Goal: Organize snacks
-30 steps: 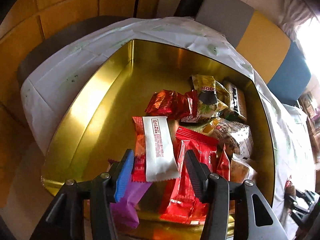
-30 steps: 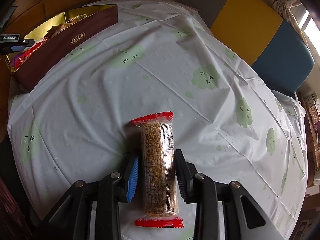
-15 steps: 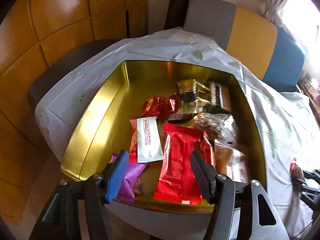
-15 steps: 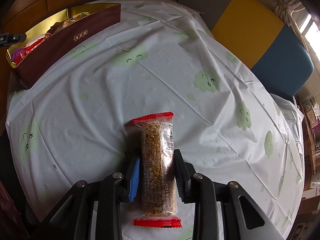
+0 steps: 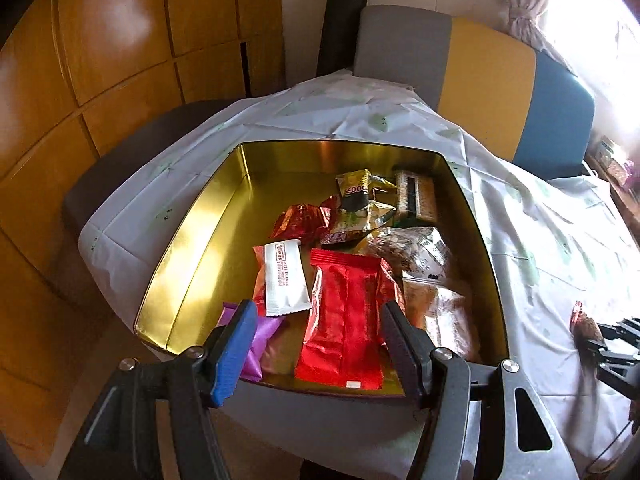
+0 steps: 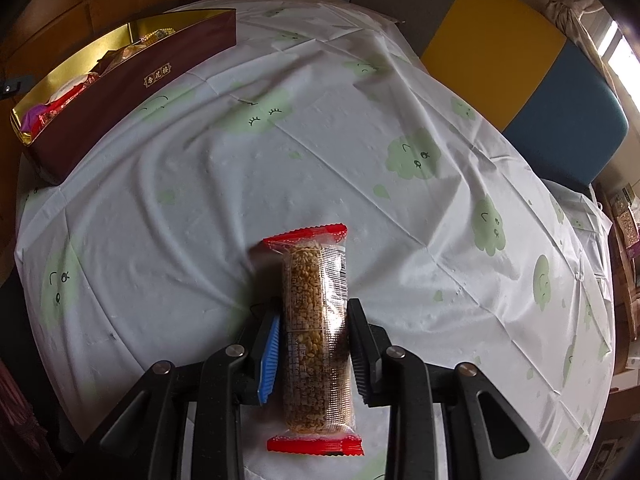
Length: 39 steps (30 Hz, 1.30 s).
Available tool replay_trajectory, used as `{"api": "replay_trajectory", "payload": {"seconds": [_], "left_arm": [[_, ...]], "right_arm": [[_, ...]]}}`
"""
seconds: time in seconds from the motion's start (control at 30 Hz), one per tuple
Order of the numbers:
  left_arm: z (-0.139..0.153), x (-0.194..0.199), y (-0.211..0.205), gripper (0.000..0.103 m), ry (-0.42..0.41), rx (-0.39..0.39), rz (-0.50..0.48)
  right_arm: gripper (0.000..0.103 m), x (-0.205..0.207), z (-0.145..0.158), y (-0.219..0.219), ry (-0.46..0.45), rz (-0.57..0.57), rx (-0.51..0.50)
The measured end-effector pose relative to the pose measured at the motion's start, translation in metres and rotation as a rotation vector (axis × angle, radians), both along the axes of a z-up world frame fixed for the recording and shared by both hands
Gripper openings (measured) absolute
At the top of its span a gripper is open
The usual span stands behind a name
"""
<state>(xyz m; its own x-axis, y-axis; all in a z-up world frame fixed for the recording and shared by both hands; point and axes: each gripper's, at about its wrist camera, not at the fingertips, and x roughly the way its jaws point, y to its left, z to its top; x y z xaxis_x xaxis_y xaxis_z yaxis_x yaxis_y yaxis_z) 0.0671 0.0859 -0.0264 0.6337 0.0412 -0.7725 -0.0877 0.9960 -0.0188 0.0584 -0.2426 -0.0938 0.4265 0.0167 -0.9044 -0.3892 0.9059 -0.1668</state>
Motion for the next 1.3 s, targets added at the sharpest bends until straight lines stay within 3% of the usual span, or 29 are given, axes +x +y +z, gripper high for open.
{"api": "replay_trajectory", "payload": {"seconds": [0.87, 1.3], "left_arm": [[-0.005, -0.011, 0.017, 0.064, -0.006, -0.026, 0.004], [-0.009, -0.017, 0.034, 0.064, -0.012, -0.049, 0.029]], "right_arm": [[0.031, 0.006, 0.0, -0.015, 0.029, -0.069, 0.073], [0.031, 0.013, -0.001, -0.005, 0.022, -0.234, 0.051]]}}
